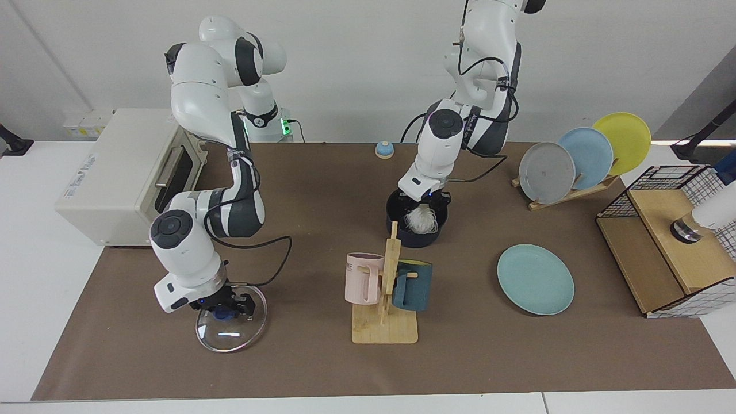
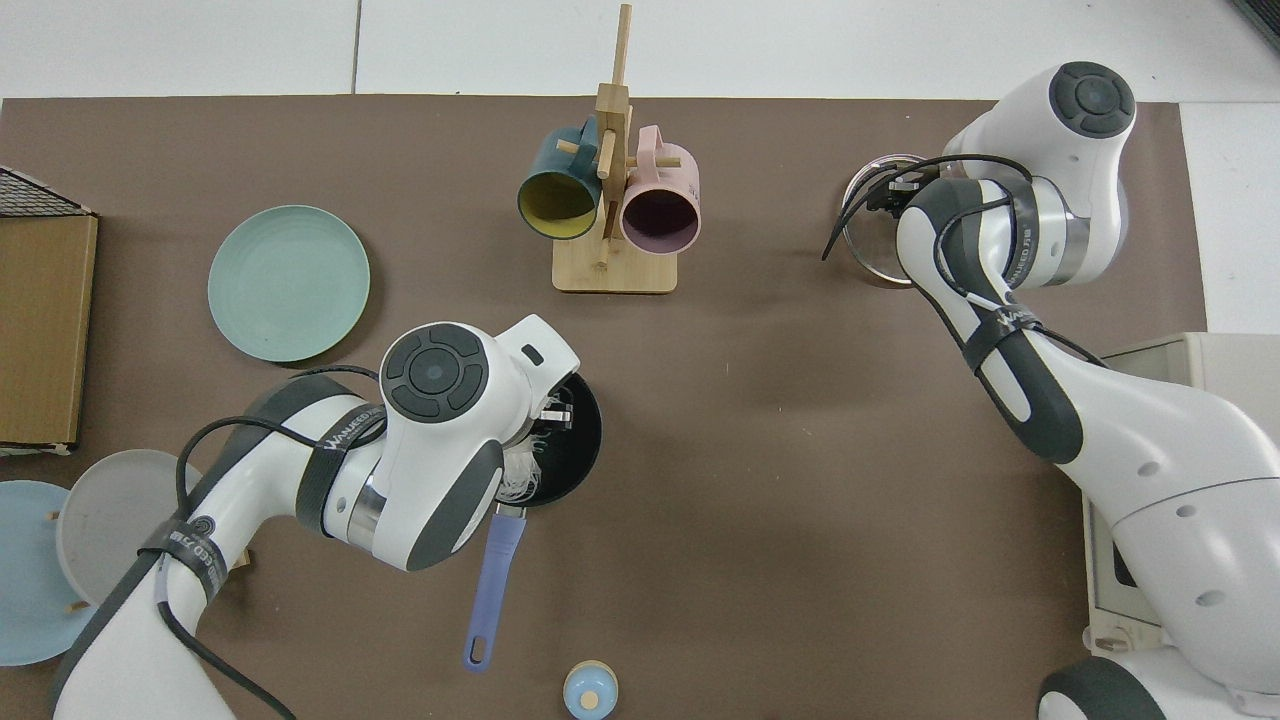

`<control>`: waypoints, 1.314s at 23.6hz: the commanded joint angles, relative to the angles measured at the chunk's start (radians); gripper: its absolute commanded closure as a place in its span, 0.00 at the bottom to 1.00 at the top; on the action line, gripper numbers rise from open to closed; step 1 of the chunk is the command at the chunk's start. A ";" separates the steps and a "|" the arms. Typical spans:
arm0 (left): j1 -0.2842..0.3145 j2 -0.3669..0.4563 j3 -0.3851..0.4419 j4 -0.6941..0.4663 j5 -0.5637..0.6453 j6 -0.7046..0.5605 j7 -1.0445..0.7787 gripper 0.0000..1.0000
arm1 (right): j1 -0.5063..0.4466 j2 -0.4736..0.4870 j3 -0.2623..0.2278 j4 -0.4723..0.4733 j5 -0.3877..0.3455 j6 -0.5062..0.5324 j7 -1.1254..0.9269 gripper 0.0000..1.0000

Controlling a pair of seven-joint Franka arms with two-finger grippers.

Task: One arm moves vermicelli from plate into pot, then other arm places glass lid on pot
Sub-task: 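Release the vermicelli into the pot while the right gripper lifts the lid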

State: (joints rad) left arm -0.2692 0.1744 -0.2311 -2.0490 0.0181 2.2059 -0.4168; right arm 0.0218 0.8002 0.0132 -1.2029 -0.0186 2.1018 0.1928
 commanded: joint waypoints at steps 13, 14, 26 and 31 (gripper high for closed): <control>0.169 -0.026 0.021 0.177 0.002 -0.161 0.202 0.00 | 0.035 -0.267 0.007 -0.249 0.008 0.000 0.080 1.00; 0.194 -0.024 0.027 0.190 0.002 -0.164 0.245 0.00 | 0.050 -0.306 0.005 -0.303 0.008 0.003 0.085 1.00; 0.234 -0.015 0.253 0.372 0.005 -0.199 0.641 0.00 | 0.206 -0.711 0.005 -0.707 0.000 0.004 0.270 1.00; 0.234 -0.027 0.259 0.476 0.019 -0.354 0.632 0.00 | 0.358 -0.728 0.004 -0.707 -0.003 -0.011 0.431 1.00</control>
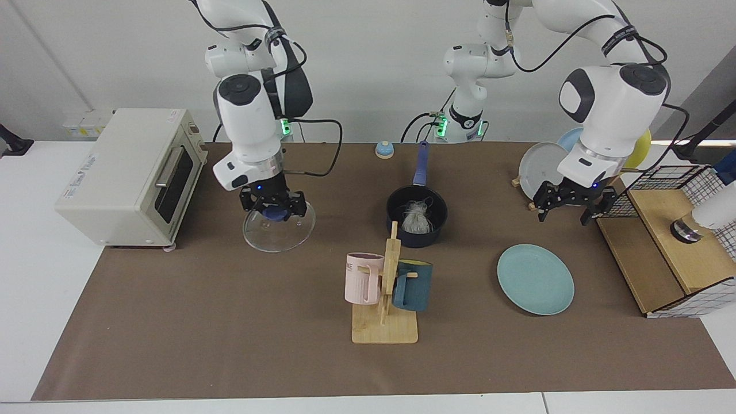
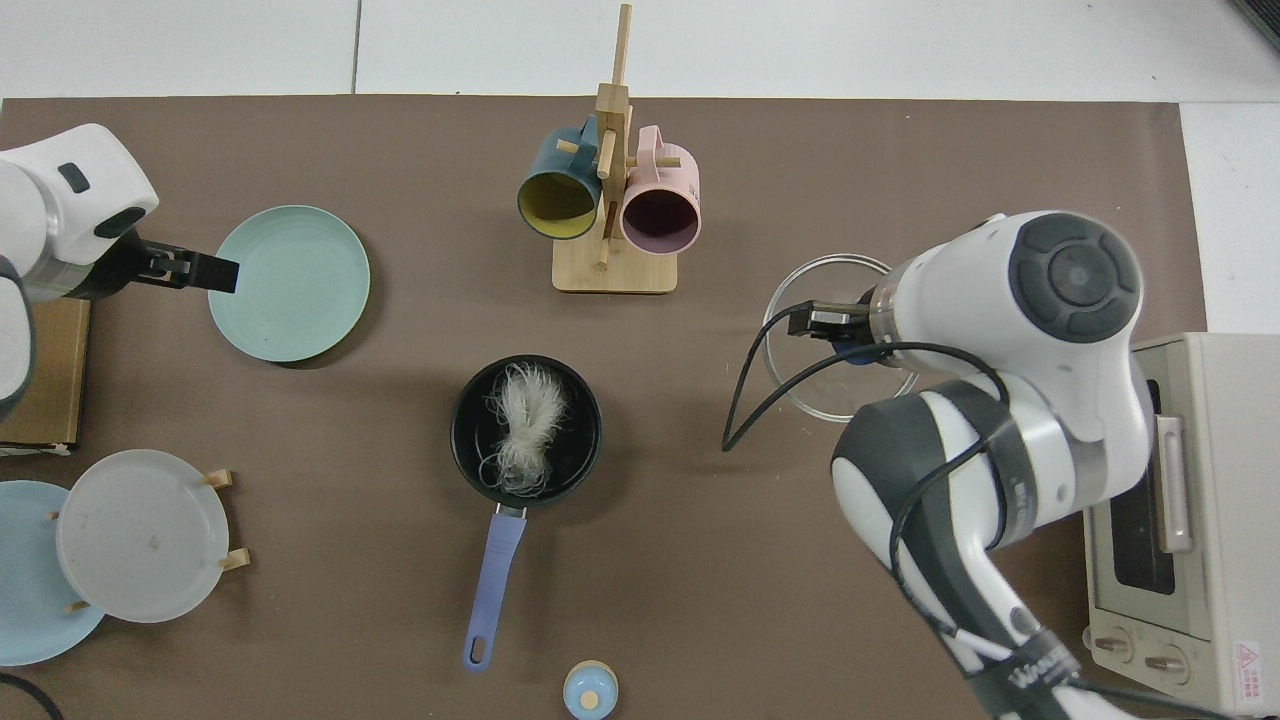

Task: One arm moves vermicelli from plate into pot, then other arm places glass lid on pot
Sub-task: 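Carry the glass lid over the pot with the right gripper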

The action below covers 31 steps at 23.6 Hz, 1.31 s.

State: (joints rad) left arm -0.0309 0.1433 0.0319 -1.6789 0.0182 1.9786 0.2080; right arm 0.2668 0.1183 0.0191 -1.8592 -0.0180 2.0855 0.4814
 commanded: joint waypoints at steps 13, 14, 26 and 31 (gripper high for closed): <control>-0.018 -0.129 -0.015 0.119 0.003 -0.308 -0.108 0.00 | 0.434 0.240 -0.007 0.303 -0.072 -0.085 0.508 1.00; -0.017 -0.133 -0.017 0.107 0.002 -0.300 -0.108 0.00 | 0.446 0.291 -0.007 0.384 -0.080 -0.119 0.528 1.00; -0.020 -0.143 -0.023 0.088 0.000 -0.294 -0.174 0.00 | 0.488 0.461 -0.004 0.581 -0.117 -0.156 0.554 1.00; -0.018 -0.143 -0.026 0.088 0.000 -0.313 -0.173 0.00 | 0.488 0.480 0.001 0.577 -0.106 -0.137 0.553 1.00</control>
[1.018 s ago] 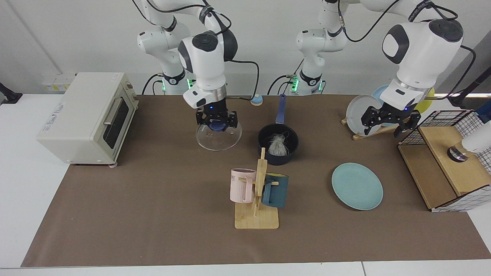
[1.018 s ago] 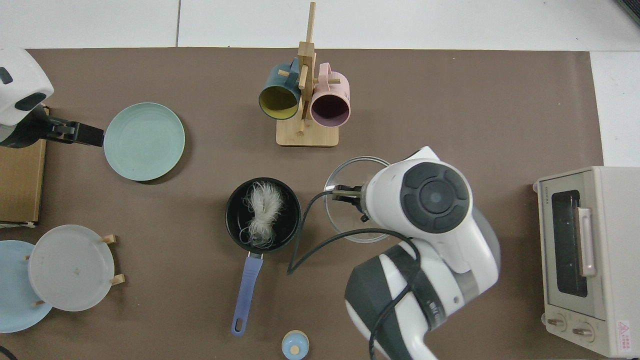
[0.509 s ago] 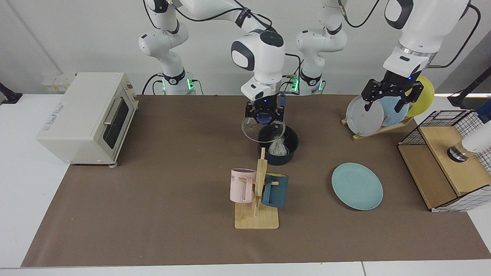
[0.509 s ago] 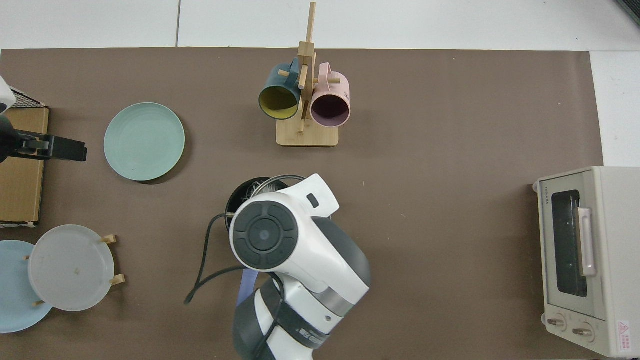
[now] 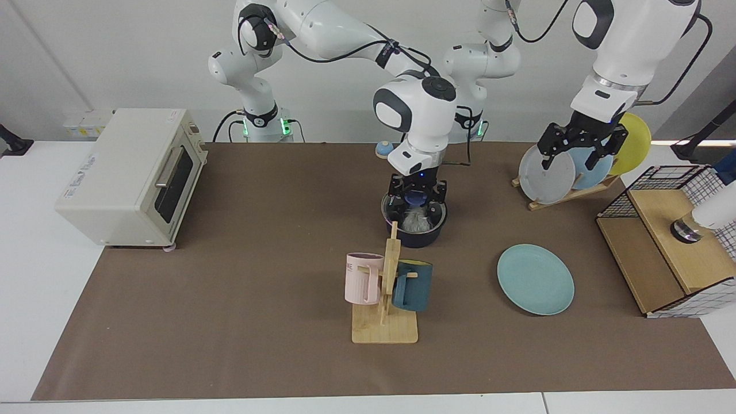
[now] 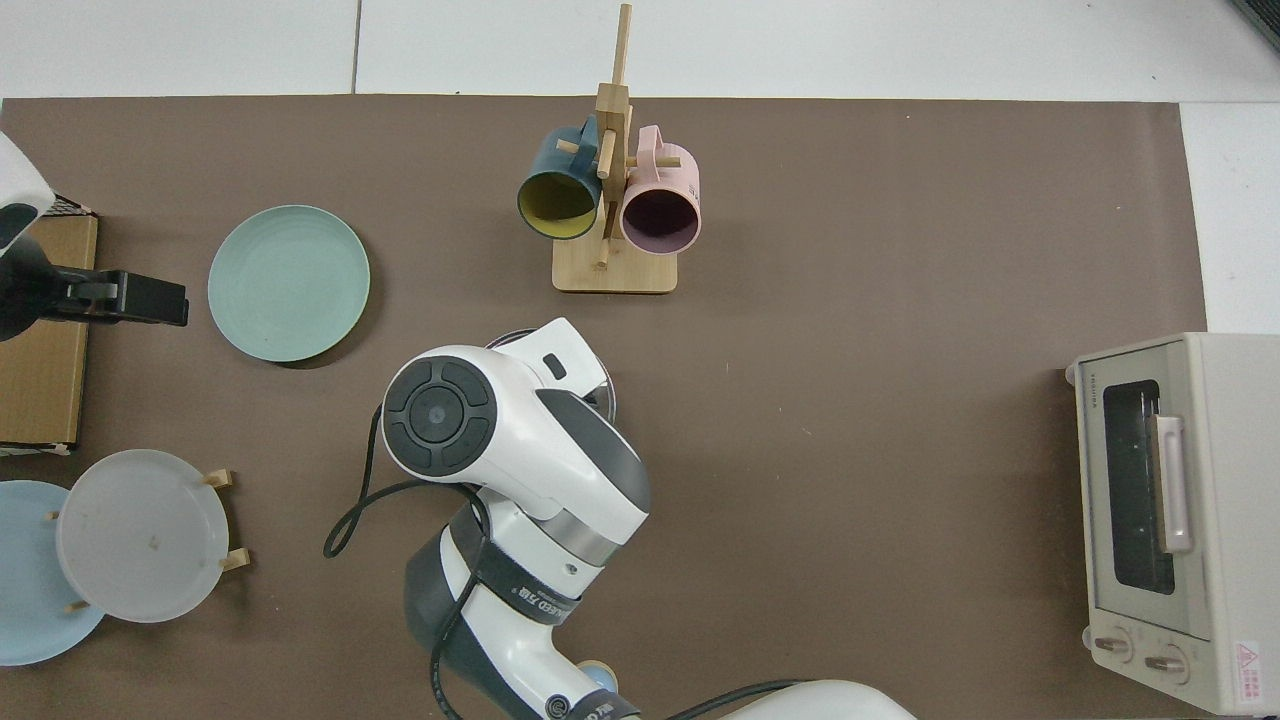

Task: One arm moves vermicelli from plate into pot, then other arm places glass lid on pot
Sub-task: 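Lower the glass lid onto the pot with the right gripper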

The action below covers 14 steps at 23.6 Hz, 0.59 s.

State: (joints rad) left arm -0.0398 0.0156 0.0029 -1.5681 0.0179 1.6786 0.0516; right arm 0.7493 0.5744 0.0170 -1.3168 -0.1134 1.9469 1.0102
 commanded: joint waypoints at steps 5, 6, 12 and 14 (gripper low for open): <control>0.000 -0.017 0.000 -0.027 0.001 -0.022 -0.013 0.00 | 0.002 0.030 0.009 0.019 0.018 0.009 0.011 1.00; 0.000 -0.017 -0.001 -0.027 0.001 -0.026 -0.013 0.00 | 0.004 0.030 0.011 0.018 0.032 0.010 0.010 1.00; -0.006 -0.016 0.000 -0.023 0.004 -0.030 -0.015 0.00 | 0.010 0.027 0.011 -0.004 0.067 0.009 -0.001 1.00; -0.008 -0.016 0.000 -0.020 0.002 -0.030 -0.019 0.00 | 0.008 0.024 0.011 -0.010 0.067 0.009 -0.001 1.00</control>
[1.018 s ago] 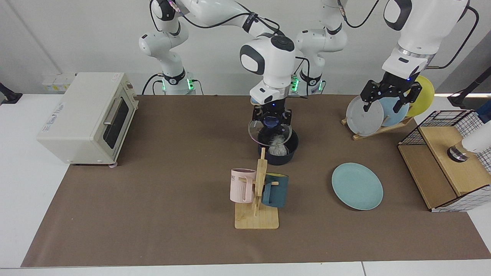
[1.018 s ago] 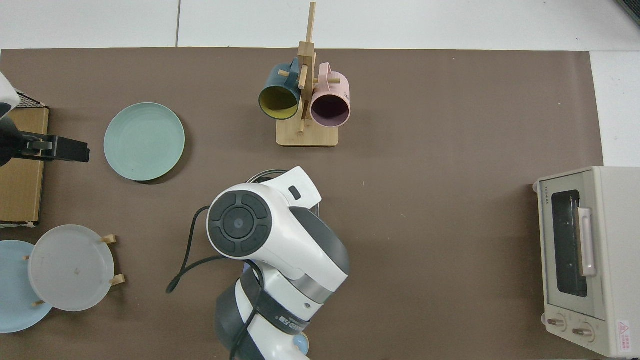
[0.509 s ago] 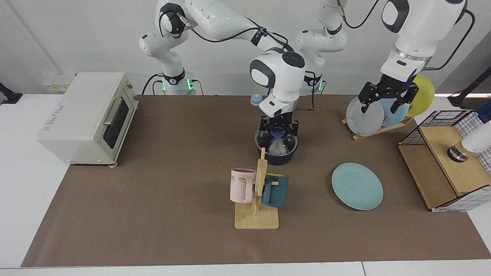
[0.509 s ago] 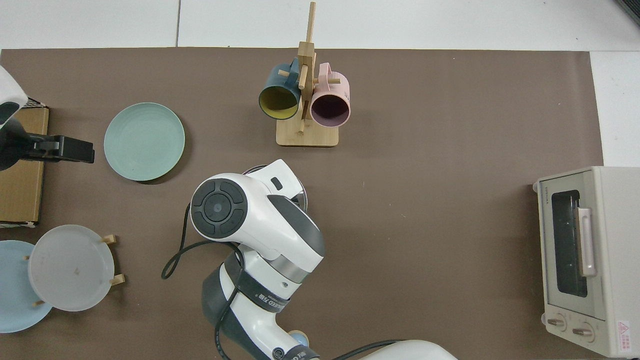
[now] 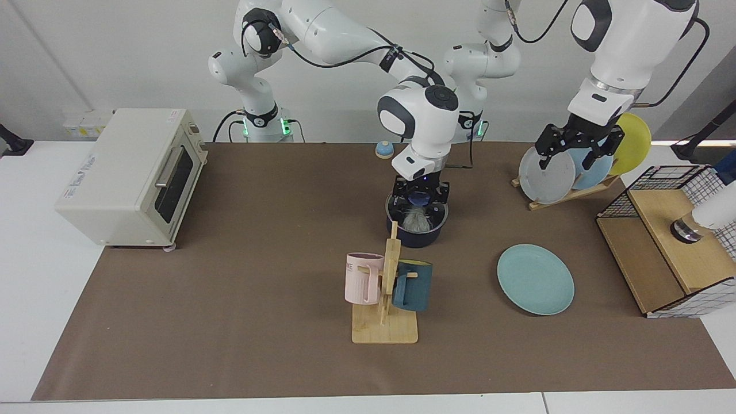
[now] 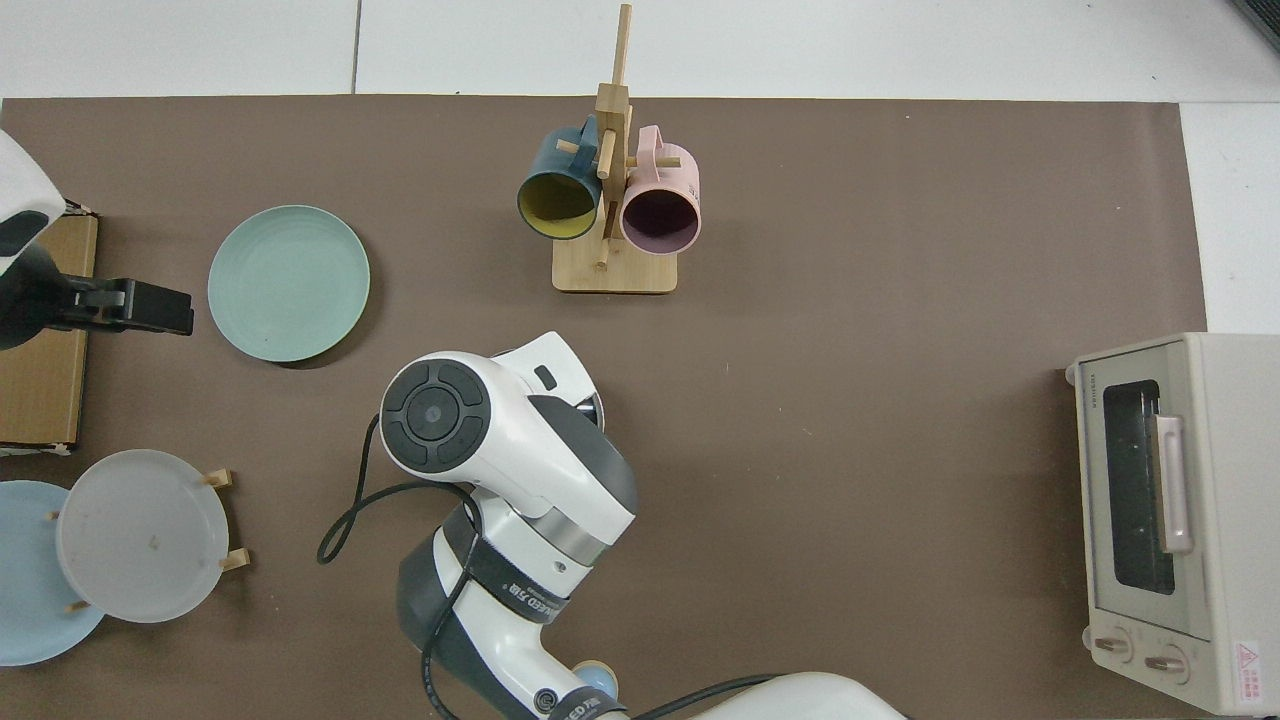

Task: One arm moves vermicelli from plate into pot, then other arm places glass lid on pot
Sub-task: 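Lower the glass lid onto the pot with the right gripper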

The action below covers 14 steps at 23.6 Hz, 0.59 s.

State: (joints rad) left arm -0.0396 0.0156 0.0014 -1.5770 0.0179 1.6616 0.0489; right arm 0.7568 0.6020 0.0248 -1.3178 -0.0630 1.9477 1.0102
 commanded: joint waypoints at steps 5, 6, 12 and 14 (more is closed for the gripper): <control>-0.009 -0.009 0.002 -0.003 0.004 -0.013 -0.017 0.00 | 0.001 -0.005 0.003 -0.014 0.017 0.008 -0.002 1.00; -0.009 -0.006 0.002 -0.003 0.004 -0.011 -0.017 0.00 | -0.001 -0.007 0.003 -0.018 0.017 0.008 -0.004 1.00; -0.006 0.000 0.002 -0.001 0.002 -0.006 -0.020 0.00 | -0.001 -0.011 0.003 -0.029 0.019 0.010 -0.010 1.00; -0.005 0.001 0.002 -0.003 0.001 0.000 -0.018 0.00 | -0.001 -0.011 0.003 -0.029 0.019 0.010 -0.010 1.00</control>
State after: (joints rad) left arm -0.0408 0.0166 -0.0002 -1.5770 0.0179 1.6614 0.0427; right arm 0.7577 0.6041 0.0271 -1.3284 -0.0609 1.9479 1.0102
